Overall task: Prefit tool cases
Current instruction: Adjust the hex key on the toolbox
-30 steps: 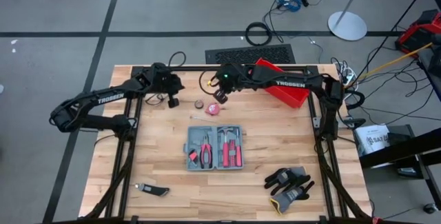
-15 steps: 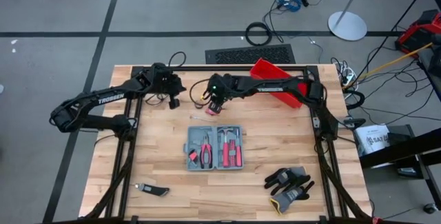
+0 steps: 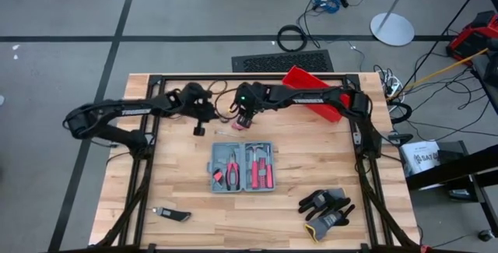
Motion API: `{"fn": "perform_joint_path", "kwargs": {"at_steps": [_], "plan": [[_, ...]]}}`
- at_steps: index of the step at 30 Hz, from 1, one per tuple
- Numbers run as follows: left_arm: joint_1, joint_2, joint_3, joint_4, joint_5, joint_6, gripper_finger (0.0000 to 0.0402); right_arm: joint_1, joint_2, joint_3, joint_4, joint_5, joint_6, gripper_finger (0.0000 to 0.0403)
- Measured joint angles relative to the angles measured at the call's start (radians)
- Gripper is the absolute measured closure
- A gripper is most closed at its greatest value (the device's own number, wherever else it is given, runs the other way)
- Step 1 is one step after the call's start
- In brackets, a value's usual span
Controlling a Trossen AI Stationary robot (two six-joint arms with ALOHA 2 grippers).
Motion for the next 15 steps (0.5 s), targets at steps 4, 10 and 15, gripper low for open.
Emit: {"fn": "perform_joint_path", "kwargs": {"at_steps": [4,10,15], "plan": [[-0.012,0.087,0.000,0.048,0.006,0.009,0.0402,0.014,-0.065,0.000,-0.108,0.002,0.014,0.0236],[-0.039,0.190,0.000,0.115,0.011,0.037,0.0402,0.047,-0.129,0.000,-0.170,0.005,0.030,0.0236],[-0.044,0.253,0.000,0.159,-0.021,0.035,0.0402,0.075,-0.146,0.000,-0.170,0.005,0.042,0.0236]]}}
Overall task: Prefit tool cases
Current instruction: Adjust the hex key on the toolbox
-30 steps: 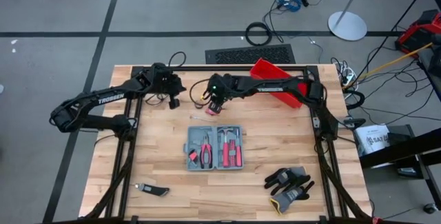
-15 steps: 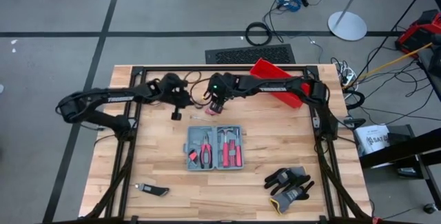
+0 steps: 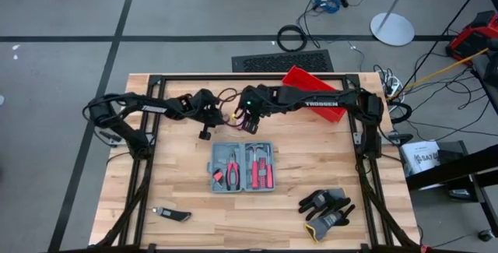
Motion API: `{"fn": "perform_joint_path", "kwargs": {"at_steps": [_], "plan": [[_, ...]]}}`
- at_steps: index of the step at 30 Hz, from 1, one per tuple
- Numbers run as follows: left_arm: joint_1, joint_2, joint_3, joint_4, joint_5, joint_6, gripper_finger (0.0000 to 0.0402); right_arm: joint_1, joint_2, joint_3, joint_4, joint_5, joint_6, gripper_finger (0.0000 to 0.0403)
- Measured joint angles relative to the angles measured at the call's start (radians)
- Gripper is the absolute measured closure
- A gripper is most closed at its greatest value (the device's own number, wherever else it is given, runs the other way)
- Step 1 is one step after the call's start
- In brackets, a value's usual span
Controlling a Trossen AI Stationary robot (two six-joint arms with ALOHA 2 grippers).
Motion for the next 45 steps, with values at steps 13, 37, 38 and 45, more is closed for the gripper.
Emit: {"fn": "perform_joint_path", "kwargs": {"at_steps": [13,37,38,45], "plan": [[0.001,0.103,0.003,0.075,-0.039,-0.033,0.0401,0.055,0.001,0.000,-0.004,0.000,0.042,0.0236],[-0.010,-0.350,0.000,0.023,-0.403,-0.112,0.0402,0.092,0.058,0.000,0.144,-0.162,0.017,0.0229],[-0.001,-0.381,0.000,0.013,-0.422,-0.112,0.0401,0.101,0.070,0.000,0.153,-0.194,0.015,0.0226],[0.049,-0.575,0.001,-0.223,-0.310,-0.137,0.0401,0.181,0.152,0.000,0.170,-0.361,0.026,0.0208]]}}
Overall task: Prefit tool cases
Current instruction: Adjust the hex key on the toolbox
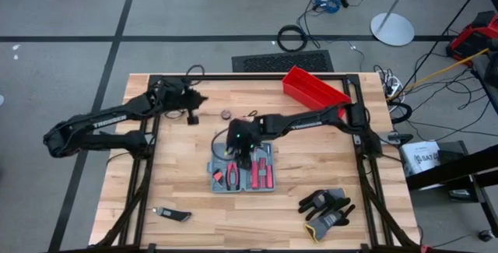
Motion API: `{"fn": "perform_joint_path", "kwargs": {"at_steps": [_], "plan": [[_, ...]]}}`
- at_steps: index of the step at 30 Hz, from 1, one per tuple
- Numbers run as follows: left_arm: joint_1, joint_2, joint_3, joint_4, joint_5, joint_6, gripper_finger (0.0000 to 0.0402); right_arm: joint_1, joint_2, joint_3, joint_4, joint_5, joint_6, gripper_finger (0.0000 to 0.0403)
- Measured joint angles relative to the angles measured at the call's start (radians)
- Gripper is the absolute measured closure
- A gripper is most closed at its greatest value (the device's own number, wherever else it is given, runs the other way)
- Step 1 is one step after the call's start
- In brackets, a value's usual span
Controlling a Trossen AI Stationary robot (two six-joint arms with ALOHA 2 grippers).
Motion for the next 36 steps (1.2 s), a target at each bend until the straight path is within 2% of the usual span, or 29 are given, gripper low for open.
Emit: {"fn": "perform_joint_path", "kwargs": {"at_steps": [3,5,12,16,20,27,30,33,36], "plan": [[-0.010,-0.004,-0.014,-0.030,0.151,-0.113,0.0401,0.027,0.030,0.000,0.049,-0.067,0.062,0.0206],[-0.031,0.023,-0.034,-0.044,0.196,-0.164,0.0401,0.040,0.047,0.000,0.070,-0.066,0.090,0.0206],[-0.091,0.161,-0.122,0.039,0.190,-0.210,0.0401,0.067,0.076,0.001,0.225,-0.055,0.216,0.0206],[-0.119,0.233,-0.140,0.131,0.201,-0.256,0.0401,0.073,0.101,0.001,0.243,-0.052,0.323,0.0206],[-0.142,0.310,-0.145,0.143,0.204,-0.264,0.0401,0.079,0.117,0.002,0.255,-0.047,0.377,0.0206],[-0.190,0.455,-0.140,0.267,0.236,-0.255,0.0401,0.096,0.124,0.002,0.281,0.023,0.373,0.0206],[-0.215,0.501,-0.141,0.304,0.260,-0.257,0.0401,0.106,0.125,0.002,0.306,0.048,0.320,0.0206],[-0.228,0.526,-0.142,0.341,0.248,-0.258,0.0401,0.119,0.132,0.003,0.312,0.101,0.235,0.0206],[-0.229,0.540,-0.141,0.358,0.225,-0.264,0.0401,0.127,0.144,0.006,0.309,0.108,0.172,0.0206]]}}
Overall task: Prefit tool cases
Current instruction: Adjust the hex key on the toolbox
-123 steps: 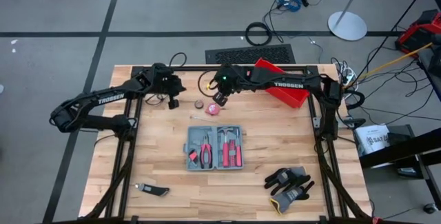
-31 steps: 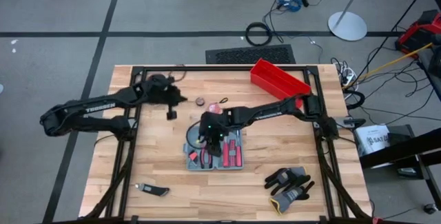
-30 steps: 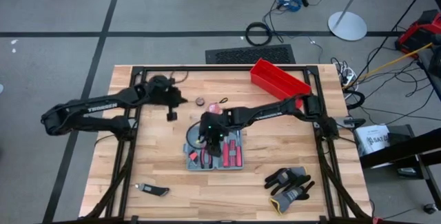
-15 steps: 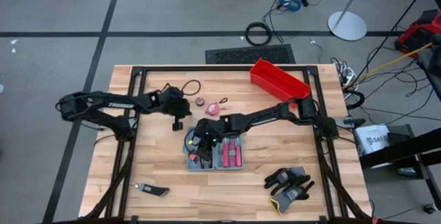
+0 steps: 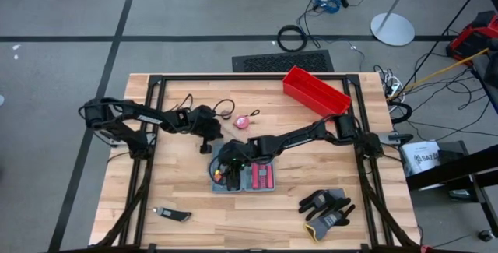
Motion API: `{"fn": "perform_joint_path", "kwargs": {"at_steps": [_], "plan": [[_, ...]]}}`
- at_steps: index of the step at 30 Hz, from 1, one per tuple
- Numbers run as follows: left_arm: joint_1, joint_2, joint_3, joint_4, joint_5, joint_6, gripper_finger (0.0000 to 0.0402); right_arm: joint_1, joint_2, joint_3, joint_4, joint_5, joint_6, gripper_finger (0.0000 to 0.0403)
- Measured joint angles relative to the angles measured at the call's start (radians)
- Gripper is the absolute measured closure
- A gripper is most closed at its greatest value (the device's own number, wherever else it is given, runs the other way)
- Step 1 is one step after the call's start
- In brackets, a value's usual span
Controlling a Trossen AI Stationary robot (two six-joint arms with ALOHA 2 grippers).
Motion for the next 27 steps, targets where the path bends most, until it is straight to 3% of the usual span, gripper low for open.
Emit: {"fn": "perform_joint_path", "kwargs": {"at_steps": [18,21,27], "plan": [[0.001,0.005,0.000,0.023,-0.026,-0.054,0.0401,-0.010,0.150,0.207,-0.179,-0.019,-0.052,0.0217],[0.001,0.005,0.000,0.022,-0.026,-0.077,0.0401,-0.018,0.184,0.264,-0.262,-0.033,-0.051,0.0256],[0.001,0.005,0.000,0.021,-0.027,-0.078,0.0401,-0.026,0.183,0.282,-0.279,-0.082,-0.044,0.0389]]}}
